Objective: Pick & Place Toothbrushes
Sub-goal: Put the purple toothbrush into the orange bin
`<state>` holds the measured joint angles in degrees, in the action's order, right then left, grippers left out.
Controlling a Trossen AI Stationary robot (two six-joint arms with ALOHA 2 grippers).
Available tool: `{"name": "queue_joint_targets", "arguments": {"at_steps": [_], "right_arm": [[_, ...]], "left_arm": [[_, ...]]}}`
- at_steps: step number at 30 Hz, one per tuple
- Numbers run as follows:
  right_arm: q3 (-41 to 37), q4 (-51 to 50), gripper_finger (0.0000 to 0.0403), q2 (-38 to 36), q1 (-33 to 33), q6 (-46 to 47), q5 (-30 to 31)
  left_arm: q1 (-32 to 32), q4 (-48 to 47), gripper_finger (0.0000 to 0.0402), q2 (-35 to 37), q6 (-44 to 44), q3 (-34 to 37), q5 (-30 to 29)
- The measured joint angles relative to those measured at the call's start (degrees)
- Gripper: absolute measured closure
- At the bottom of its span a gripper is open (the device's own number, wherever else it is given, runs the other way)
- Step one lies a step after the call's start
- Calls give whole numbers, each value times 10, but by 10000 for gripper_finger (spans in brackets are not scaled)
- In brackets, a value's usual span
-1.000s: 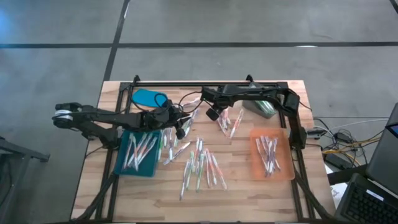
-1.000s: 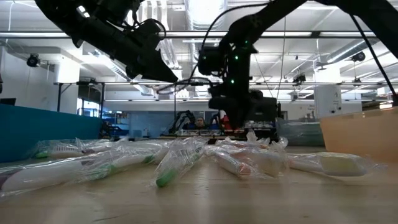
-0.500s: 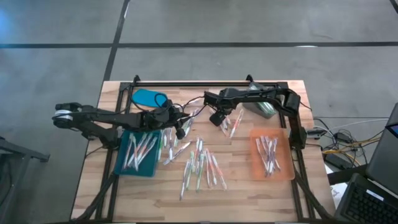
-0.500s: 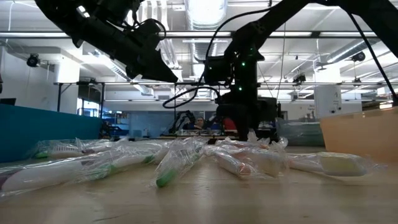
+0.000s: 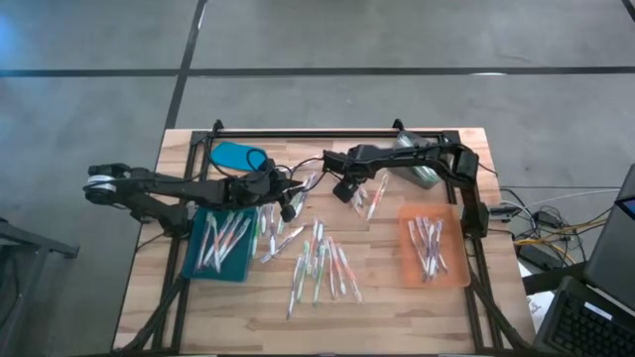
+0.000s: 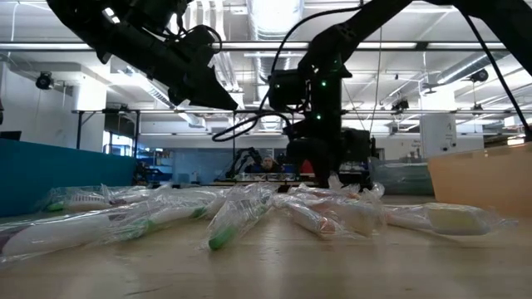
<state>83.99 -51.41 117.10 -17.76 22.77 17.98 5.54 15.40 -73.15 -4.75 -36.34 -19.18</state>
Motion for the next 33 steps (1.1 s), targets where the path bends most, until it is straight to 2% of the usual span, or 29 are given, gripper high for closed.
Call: {"name": "queue_joint_targets", "arguments": {"at_steps": [11, 29, 33], "right_arm": [[1, 14, 223, 0, 33, -3, -1], [-37, 55, 264, 0, 32, -3, 15], [-37, 60, 268, -1, 33, 3, -22]], "left_arm": [[0, 0, 335, 0, 0, 0, 0], [0, 0, 335, 0, -3, 0, 0], [0, 0, 335, 0, -3, 0, 0]]}}
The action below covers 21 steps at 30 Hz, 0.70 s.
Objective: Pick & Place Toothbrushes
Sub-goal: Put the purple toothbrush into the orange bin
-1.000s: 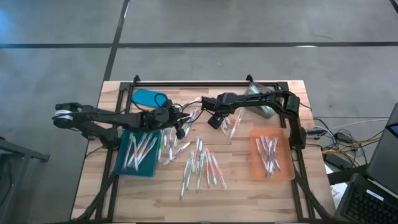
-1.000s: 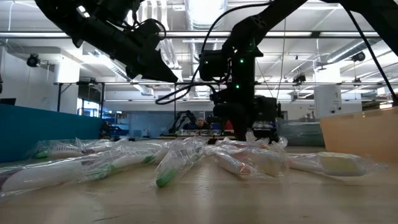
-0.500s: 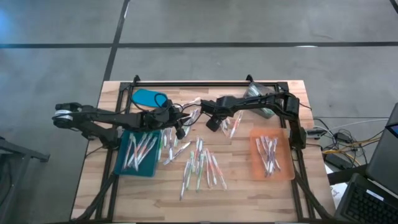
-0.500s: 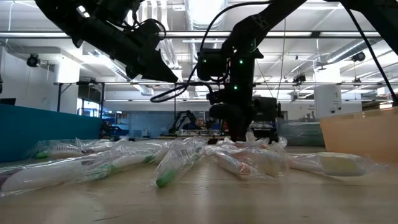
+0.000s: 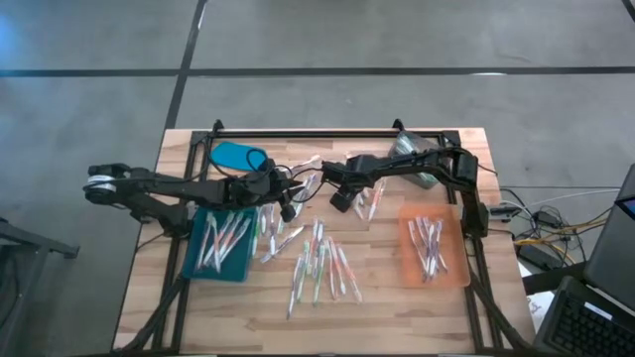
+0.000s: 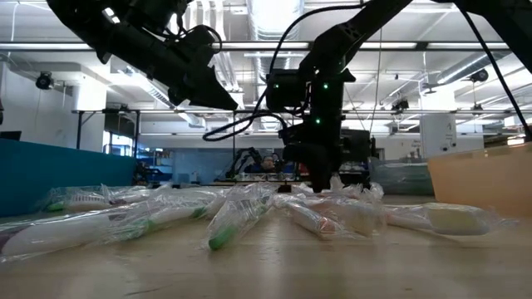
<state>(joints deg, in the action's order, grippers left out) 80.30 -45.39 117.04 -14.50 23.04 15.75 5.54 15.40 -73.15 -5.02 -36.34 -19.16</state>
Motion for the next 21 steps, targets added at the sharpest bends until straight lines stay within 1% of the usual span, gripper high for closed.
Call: {"name": "queue_joint_targets", "arguments": {"at_steps": [3, 12, 21], "right_arm": [[-1, 2, 265, 0, 2, 3, -24], [-6, 3, 240, 0, 4, 1, -23], [-5, 2, 225, -12, 3, -4, -23]], "left_arm": [[0, 0, 335, 0, 0, 0, 0], [0, 0, 335, 0, 0, 0, 0], [0, 0, 335, 0, 0, 0, 0]]}}
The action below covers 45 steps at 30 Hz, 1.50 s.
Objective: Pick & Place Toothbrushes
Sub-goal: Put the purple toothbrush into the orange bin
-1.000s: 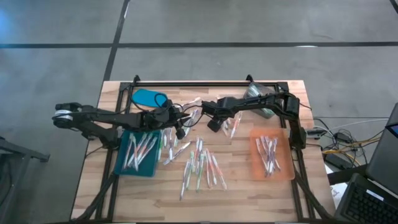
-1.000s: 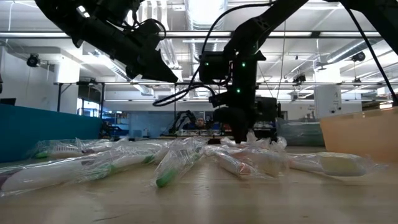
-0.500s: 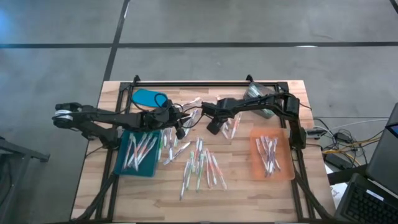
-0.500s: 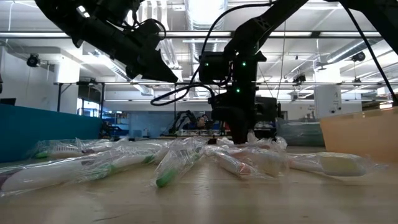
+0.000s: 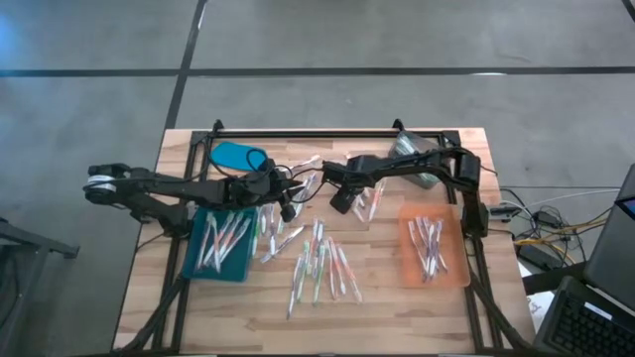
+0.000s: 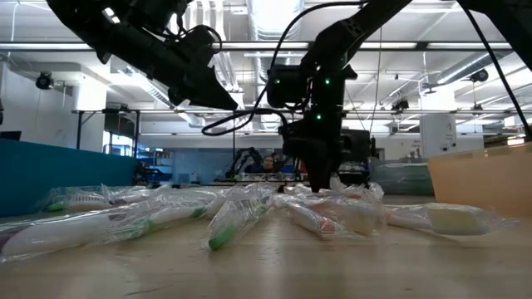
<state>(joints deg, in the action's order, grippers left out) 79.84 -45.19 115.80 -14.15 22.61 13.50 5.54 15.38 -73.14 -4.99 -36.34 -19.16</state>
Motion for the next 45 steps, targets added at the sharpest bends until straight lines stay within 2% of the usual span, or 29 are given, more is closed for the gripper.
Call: {"name": "queue_joint_targets", "arguments": {"at_steps": [18, 23, 33, 45], "right_arm": [[-42, -3, 237, -7, -1, 10, 1], [-50, -2, 272, -8, -1, 11, -1], [-52, -3, 382, -11, -1, 7, -6], [-54, 2, 382, -76, -1, 2, -16]], "left_arm": [[0, 0, 335, 0, 0, 0, 0], [0, 0, 335, 0, 0, 0, 0], [0, 0, 335, 0, 0, 0, 0], [0, 0, 335, 0, 0, 0, 0]]}}
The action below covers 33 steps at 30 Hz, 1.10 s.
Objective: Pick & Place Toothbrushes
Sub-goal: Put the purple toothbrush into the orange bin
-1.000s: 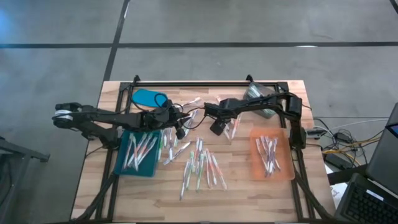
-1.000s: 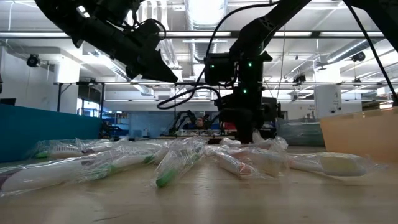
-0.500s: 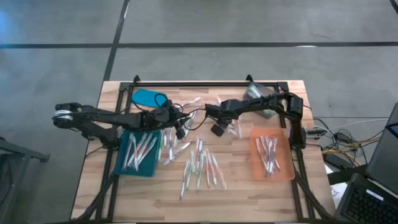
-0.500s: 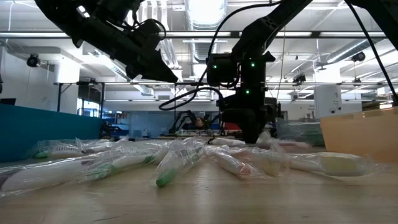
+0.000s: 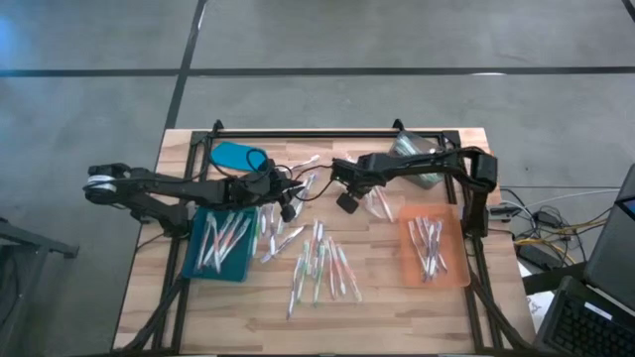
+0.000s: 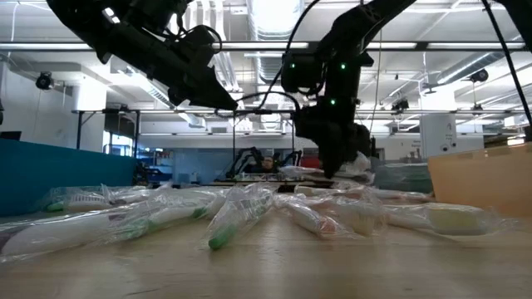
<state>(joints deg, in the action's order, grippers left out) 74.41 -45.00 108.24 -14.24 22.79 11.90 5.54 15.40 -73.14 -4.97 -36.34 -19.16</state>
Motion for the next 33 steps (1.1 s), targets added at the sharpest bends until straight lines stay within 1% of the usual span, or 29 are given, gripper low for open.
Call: {"name": "queue_joint_targets", "arguments": {"at_steps": [3, 5, 10, 18, 25, 33], "right_arm": [[0, 6, 382, -16, 0, -1, -4], [0, 15, 383, -20, 0, -1, -18], [0, 56, 383, -23, 0, -5, -90], [0, 146, 381, -23, 1, -23, -162], [1, 162, 381, -47, 7, -29, -168], [1, 139, 381, -100, 36, 1, -168]], "left_arm": [[0, 0, 335, 0, 0, 0, 0], [0, 0, 335, 0, 0, 0, 0], [0, 0, 335, 0, 0, 0, 0], [0, 1, 335, 0, -1, 0, 0], [0, 6, 335, 0, -1, -1, 0], [-1, 14, 335, 1, -3, -3, 2]]}}
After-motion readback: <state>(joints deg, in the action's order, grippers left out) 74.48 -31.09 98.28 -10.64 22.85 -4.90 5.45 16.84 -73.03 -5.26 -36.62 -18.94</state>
